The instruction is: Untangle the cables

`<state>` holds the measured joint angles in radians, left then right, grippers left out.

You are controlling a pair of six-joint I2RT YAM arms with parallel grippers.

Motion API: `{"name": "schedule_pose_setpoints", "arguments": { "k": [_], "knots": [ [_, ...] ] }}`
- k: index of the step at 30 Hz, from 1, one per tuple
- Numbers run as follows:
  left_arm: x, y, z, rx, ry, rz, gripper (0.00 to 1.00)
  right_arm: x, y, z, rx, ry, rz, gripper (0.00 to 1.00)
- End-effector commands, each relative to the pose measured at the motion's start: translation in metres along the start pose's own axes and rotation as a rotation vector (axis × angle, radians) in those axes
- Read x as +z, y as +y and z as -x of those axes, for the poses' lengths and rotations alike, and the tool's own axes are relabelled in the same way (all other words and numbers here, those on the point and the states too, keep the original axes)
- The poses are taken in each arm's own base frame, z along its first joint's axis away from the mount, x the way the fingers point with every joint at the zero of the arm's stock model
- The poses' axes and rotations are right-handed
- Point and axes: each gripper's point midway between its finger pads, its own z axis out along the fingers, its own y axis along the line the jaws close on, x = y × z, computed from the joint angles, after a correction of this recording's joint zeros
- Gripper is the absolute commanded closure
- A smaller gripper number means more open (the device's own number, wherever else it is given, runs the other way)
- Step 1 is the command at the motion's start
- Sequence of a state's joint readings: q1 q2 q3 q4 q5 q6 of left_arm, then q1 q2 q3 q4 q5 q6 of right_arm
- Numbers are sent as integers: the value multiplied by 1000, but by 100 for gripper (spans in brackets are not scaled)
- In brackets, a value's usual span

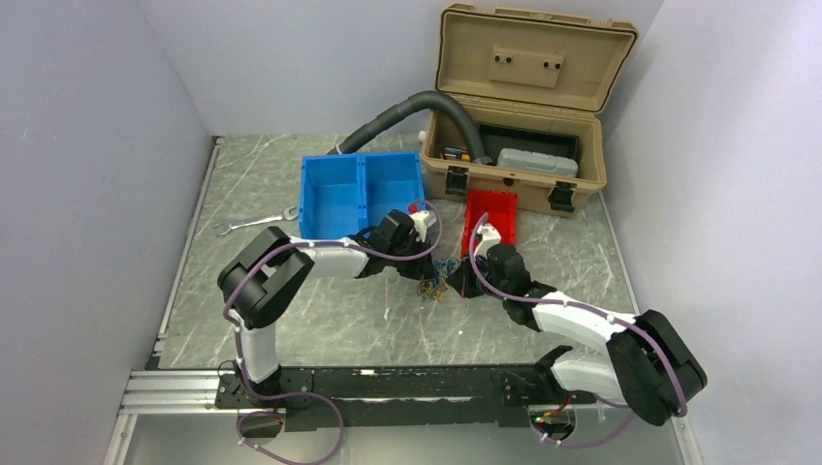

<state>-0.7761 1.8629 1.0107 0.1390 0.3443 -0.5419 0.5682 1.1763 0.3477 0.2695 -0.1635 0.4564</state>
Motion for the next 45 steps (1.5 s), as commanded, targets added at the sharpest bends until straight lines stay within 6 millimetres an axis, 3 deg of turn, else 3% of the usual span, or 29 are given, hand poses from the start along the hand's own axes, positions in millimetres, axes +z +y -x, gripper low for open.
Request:
{"name": "schedule_pose_setpoints", "arguments": {
  "k": [1,2,9,13,16,18,19,20,21,22,24,30,40,45],
  "knots": [
    [-5,15,-5,-20,-7,85,92,-4,3,24,3,-75,-22,100],
    [-11,19,-4,-16,-31,98,99,-6,-1,26,11,-87,-50,100],
    [-52,36,-27,-37,-78,58,100,-31,-41,43,79,-223,-280,100],
    [-64,44,-41,-41,-96,50,100,-41,-48,48,101,-277,-314,100],
    [-67,38,-43,-20,-98,10,100,-43,-46,50,102,-294,-298,100],
    [-66,30,-43,7,-94,-34,100,-40,-41,48,89,-279,-268,100],
    [-67,27,-43,15,-92,-53,100,-38,-37,48,79,-269,-244,88],
    [-67,24,-41,24,-91,-69,100,-35,-32,47,65,-254,-214,61],
    [-68,21,-40,30,-85,-80,100,-32,-27,46,56,-241,-184,46],
    [-70,17,-39,39,-78,-89,100,-29,-20,45,44,-229,-150,37],
    [-73,12,-36,71,-57,-101,100,-25,-12,44,28,-213,-101,29],
    [-78,19,-24,166,-35,-19,100,-18,13,37,-17,-170,55,26],
    [-72,14,-27,228,-50,-94,100,10,41,14,-21,3,224,31],
    [-72,10,-25,243,-49,-110,100,11,60,9,-37,28,331,26]
  ]
}}
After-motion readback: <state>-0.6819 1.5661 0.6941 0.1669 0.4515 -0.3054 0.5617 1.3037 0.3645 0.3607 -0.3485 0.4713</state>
